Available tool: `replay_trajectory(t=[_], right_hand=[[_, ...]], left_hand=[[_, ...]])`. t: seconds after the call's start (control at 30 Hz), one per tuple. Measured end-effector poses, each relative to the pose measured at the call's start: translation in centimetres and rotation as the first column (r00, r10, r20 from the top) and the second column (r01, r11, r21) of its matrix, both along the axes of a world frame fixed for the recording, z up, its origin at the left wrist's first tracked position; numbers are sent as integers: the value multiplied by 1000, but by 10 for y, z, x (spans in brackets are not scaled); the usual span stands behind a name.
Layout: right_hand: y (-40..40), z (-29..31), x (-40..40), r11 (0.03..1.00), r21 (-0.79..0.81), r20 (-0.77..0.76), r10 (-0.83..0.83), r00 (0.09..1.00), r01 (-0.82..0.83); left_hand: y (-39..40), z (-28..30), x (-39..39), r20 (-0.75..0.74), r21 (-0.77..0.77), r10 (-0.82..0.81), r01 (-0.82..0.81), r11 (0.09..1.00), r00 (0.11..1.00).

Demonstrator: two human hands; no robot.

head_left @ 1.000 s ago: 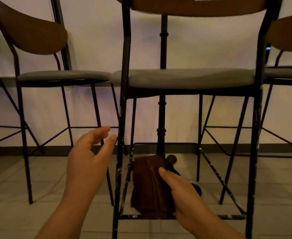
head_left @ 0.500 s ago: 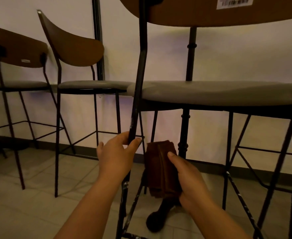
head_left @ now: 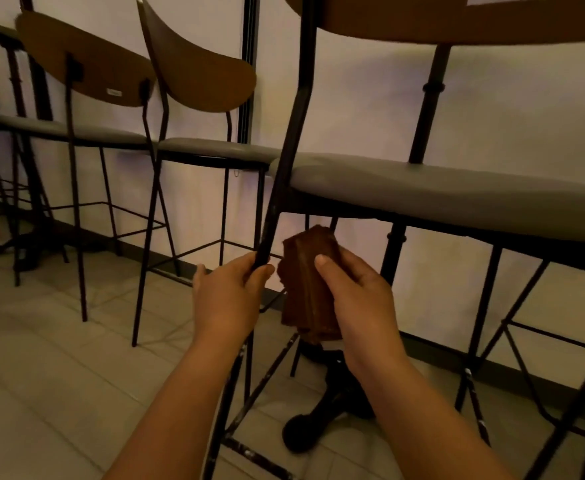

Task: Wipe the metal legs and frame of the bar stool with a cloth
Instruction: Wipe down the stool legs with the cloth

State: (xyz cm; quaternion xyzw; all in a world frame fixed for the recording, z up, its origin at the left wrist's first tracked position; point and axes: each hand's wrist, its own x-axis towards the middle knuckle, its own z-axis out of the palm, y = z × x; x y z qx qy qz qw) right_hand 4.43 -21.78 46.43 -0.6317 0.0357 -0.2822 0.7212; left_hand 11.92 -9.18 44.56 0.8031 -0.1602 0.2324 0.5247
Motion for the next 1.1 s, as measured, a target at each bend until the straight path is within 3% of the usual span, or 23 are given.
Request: replay_trajectory(t=[0.2, 0.4, 0.6, 0.7, 0.83, 1.1], right_hand=[[29, 0, 19, 957, -187, 214, -181, 960, 222], [53, 6, 40, 790, -320, 408, -382, 829, 522], [53, 8, 45, 646, -237, 569, -513, 643, 725], [54, 7, 51, 557, -258, 627, -525, 576, 789], [62, 5, 68, 440, -408, 645, -481, 593, 800], [58, -2, 78, 285, -472, 685, -477, 551, 834]], left_hand=[[5, -6, 9, 17, -12, -112, 112, 994, 994], [18, -10, 6, -29, -145, -357, 349, 926, 934], [30, -27, -3, -34, -285, -519, 489, 824, 854], [35, -27, -6, -68, -304, -546, 504, 809, 835], [41, -28, -1, -84, -352, -578, 518, 780, 812], [47, -32, 9, -71, -431, -625, 541, 722, 777]])
